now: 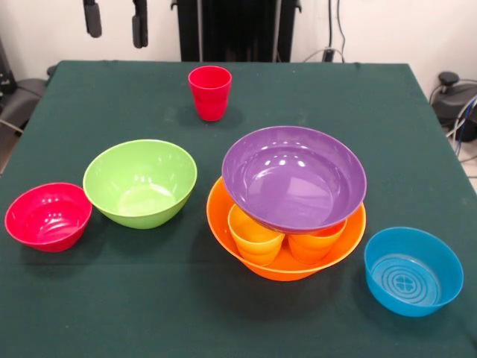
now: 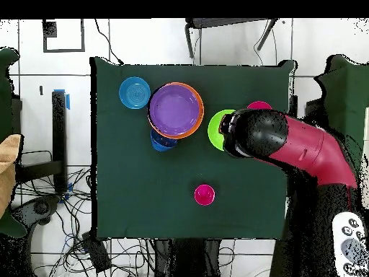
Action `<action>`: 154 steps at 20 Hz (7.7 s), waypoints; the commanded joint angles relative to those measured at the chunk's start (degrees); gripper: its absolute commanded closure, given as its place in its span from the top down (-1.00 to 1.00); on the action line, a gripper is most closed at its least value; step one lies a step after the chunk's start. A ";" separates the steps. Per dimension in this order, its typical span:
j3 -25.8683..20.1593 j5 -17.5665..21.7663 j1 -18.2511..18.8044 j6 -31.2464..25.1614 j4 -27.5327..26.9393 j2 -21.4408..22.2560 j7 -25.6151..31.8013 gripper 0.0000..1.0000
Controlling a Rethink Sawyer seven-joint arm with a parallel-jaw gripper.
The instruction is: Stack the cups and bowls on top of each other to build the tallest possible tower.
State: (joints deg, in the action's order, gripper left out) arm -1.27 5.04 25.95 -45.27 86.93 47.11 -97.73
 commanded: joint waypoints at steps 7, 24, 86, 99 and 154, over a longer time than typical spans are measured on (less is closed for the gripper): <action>-9.82 5.82 5.44 7.93 17.51 6.05 10.19 1.00; -10.87 6.42 6.95 16.55 29.53 6.68 3.80 1.00; -1.72 4.77 -3.64 33.89 32.24 -6.77 -6.01 1.00; -2.50 2.86 -5.57 36.97 37.06 -8.47 -9.61 1.00; 0.09 3.23 -5.62 48.46 33.29 -10.47 -8.08 -1.00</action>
State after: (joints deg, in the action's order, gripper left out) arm 3.67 9.26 21.42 9.99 123.03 32.52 -98.60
